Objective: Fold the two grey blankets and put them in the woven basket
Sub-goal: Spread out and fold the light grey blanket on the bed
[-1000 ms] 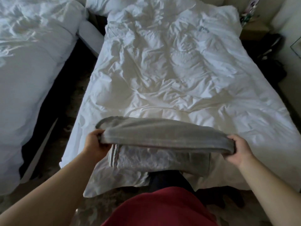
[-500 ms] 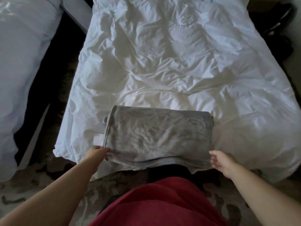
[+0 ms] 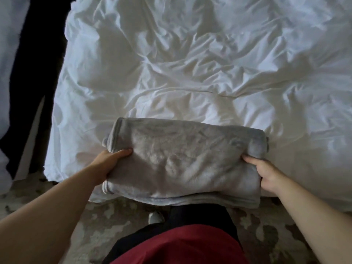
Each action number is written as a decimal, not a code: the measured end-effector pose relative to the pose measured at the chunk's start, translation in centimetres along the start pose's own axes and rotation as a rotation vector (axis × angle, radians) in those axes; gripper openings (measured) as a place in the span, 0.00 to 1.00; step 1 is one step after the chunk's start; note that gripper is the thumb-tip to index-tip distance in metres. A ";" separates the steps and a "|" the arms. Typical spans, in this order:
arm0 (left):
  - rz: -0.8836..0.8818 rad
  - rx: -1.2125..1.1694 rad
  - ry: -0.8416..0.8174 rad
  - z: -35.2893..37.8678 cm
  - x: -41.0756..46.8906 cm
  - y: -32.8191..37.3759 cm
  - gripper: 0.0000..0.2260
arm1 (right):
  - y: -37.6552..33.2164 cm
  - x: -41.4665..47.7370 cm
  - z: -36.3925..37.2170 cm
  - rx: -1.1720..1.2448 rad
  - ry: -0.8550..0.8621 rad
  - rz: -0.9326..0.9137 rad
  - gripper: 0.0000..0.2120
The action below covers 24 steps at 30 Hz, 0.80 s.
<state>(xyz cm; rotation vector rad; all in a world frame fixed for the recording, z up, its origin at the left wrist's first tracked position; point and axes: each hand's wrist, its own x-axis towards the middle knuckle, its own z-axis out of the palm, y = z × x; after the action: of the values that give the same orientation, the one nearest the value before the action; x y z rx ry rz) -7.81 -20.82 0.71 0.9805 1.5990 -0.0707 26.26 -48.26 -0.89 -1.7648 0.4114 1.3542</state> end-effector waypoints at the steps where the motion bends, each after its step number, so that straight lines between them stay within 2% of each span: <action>1: -0.008 -0.018 -0.002 -0.1 -0.2 0.3 0.16 | -0.5 -0.1 0.1 -0.003 -0.022 0.021 0.19; 3: 0.004 -0.057 -0.011 -0.4 -0.9 1.5 0.21 | -1.9 -0.9 0.2 -0.030 -0.037 0.014 0.18; 6: 0.052 -0.122 -0.074 -0.9 -2.2 4.2 0.26 | -5.4 -3.4 0.4 -0.058 -0.067 -0.102 0.16; 9: 0.090 -0.167 -0.129 -1.9 -3.3 7.4 0.15 | -9.2 -5.9 0.3 -0.002 -0.070 -0.208 0.06; 12: 0.144 -0.180 -0.152 -3.4 -3.0 10.4 0.13 | -13.1 -6.9 0.0 0.027 -0.064 -0.245 0.15; 15: 0.205 -0.181 -0.167 -4.7 -1.8 13.0 0.16 | -16.3 -6.3 0.4 -0.010 -0.068 -0.259 0.15; 17: 0.187 -0.149 -0.145 -4.5 -0.7 13.6 0.19 | -17.4 -4.5 1.2 -0.076 -0.004 -0.233 0.13; 19: 0.133 -0.028 -0.044 -3.3 0.6 12.8 0.20 | -16.6 -2.1 2.0 -0.134 0.066 -0.146 0.15; 21: 0.085 0.184 0.136 -1.5 1.7 11.6 0.14 | -14.6 -0.3 2.8 -0.252 0.182 -0.060 0.19; 22: 0.059 0.267 0.231 -0.6 1.9 11.1 0.13 | -13.6 0.3 3.3 -0.346 0.291 -0.055 0.22; 24: 0.096 0.405 0.404 1.2 1.8 11.2 0.17 | -12.8 0.8 4.9 -0.538 0.572 -0.141 0.26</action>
<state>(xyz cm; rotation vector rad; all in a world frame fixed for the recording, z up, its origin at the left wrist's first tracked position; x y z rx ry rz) 0.07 -13.26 3.92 1.4532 1.9464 -0.1415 32.35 -36.80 3.50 -2.5847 0.2232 0.8848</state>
